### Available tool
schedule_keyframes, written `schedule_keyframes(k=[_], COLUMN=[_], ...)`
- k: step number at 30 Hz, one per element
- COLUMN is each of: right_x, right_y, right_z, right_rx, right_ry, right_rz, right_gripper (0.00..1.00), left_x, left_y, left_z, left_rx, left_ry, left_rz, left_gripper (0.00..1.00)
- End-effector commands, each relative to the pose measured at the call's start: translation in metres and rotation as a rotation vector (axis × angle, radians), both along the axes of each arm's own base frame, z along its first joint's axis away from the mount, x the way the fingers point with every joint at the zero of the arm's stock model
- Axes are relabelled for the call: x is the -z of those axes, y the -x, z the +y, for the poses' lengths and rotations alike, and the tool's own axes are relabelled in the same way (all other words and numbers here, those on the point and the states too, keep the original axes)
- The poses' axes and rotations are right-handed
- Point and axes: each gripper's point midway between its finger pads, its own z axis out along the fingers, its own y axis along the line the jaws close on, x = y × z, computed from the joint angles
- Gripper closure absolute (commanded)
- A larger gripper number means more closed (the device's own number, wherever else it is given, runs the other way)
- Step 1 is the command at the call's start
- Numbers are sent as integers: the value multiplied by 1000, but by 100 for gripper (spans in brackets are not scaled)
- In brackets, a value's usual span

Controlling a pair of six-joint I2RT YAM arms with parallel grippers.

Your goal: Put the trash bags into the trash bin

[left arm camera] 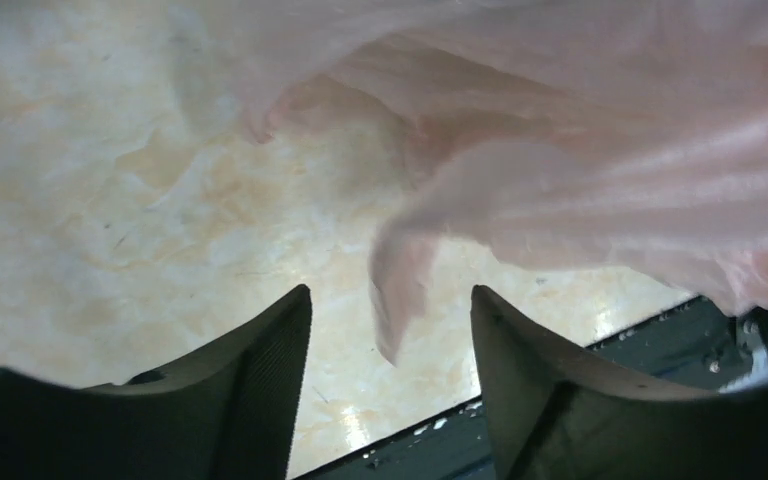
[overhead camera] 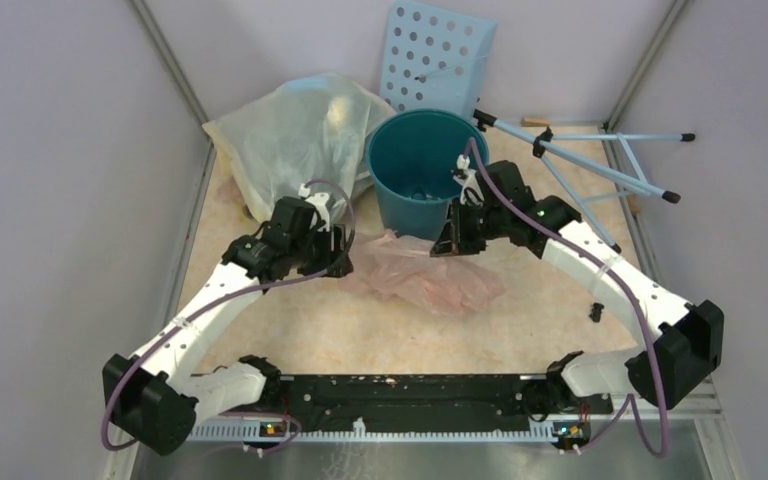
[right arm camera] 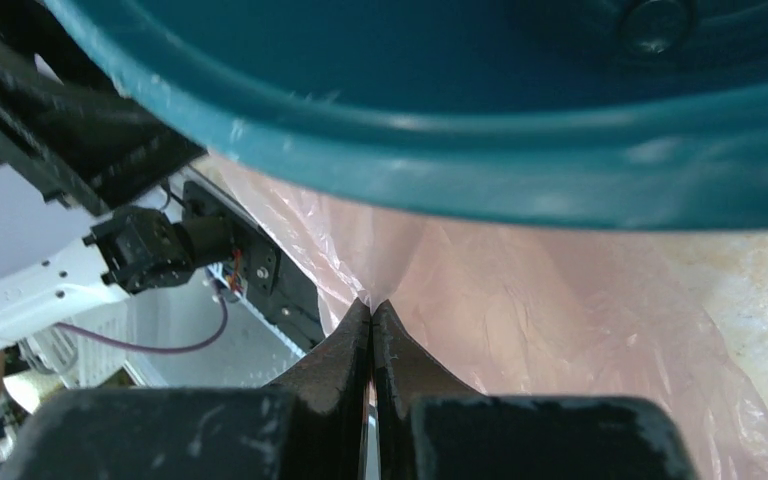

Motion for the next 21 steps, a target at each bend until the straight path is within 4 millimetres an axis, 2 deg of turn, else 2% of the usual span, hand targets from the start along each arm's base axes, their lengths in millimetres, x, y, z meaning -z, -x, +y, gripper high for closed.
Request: schedule_keyframes(k=[1,2,4,7,12,18,21], right_x=[-7,-8,-8,-10,-10,-8,-5], right_y=[-12,-14,-16,-18,-22,-22,-22], right_z=[4,7,13,20,21,16,11], right_rx=[46,47,47,48,54,86,99], right_ry=[-59,-74,-98,-141,-179,-233,-232], right_rz=[4,6,21,25,64,96,105], right_gripper=[100,100,100,100,100,100,100], left_x=[-40,-41,-38,-22,6,14,5], left_y=[4,8,15,22,10,-3,-5], left_z=[-38,-41,-43,-39,-18,-4,-12], left_rx=[172,188,194,152,-9,-118,-92], left_ry=[189,211,246,252,166,147,270], left_rz=[-55,-56,-42,-8,-2,-33,-81], left_gripper=[24,17,9,7,8,11,27])
